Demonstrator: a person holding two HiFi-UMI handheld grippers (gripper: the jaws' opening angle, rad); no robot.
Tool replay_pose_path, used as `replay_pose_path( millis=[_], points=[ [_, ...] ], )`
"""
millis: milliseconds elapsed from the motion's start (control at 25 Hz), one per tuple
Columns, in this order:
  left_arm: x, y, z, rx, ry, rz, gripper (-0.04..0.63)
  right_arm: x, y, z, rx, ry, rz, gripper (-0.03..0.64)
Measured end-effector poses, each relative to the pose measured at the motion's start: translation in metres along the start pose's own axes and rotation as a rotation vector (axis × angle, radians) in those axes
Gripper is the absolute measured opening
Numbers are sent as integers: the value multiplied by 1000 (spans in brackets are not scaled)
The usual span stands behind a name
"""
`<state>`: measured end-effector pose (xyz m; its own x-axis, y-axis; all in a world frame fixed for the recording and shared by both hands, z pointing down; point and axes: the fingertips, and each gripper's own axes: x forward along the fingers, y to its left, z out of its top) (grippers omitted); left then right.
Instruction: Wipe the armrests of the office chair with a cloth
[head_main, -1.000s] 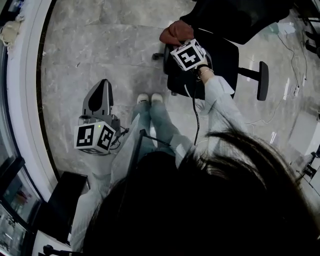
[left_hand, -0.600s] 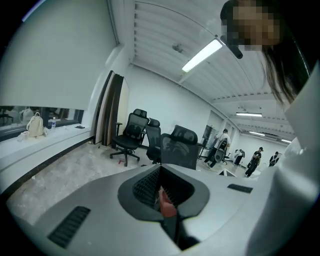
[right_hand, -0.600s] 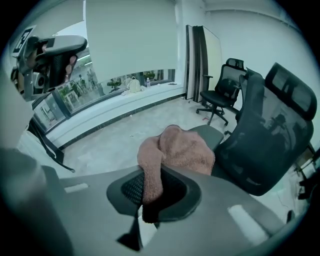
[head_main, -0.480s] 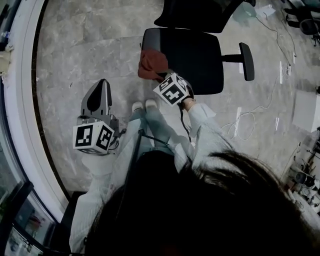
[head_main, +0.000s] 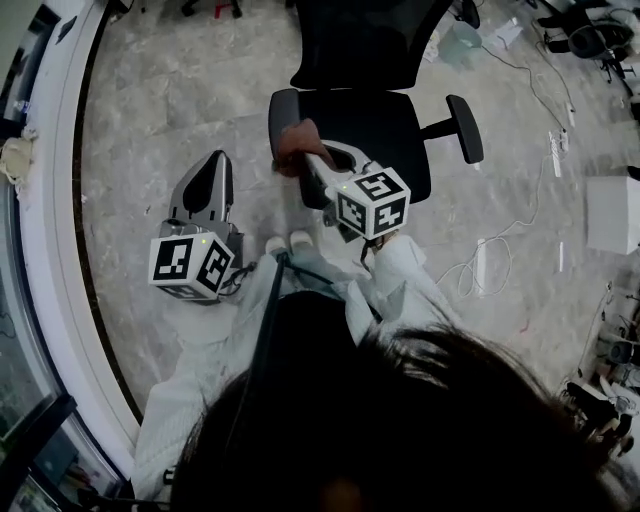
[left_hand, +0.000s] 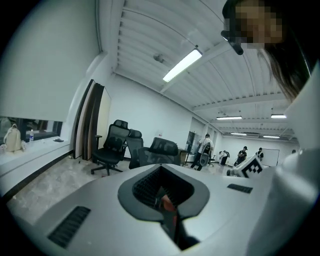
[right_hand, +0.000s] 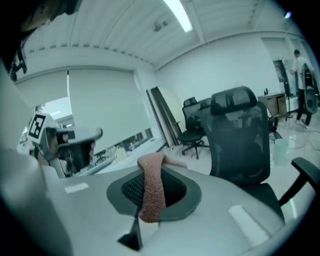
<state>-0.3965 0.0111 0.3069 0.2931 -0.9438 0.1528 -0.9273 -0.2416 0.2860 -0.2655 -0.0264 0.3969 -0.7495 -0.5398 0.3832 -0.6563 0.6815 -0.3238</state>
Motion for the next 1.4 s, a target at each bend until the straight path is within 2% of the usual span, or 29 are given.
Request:
replay_pose_path(
  millis=[80,200,400,560,720,1400],
  points=[
    [5,-16,16,30,3,-21,3,-26,12,50,-28,-126,-1,25],
    [5,-42,36,76,17,-29,3,-69,32,103,-100,-254,-18,25],
    [5,-77,56,109,-32,-73,3,-120,42,137,-166,-368,-76,25],
    [-1,-84,55,99,-48,-94,3,-131,50,134,-182,-381,-98,25],
    [0,-87,54,92,-55,-97,3,-132,55,134,-190,-369,-70,23],
    [-9,-87,51,98,-68,-58,3,-134,57,126,-194,-363,-39,23]
  ],
)
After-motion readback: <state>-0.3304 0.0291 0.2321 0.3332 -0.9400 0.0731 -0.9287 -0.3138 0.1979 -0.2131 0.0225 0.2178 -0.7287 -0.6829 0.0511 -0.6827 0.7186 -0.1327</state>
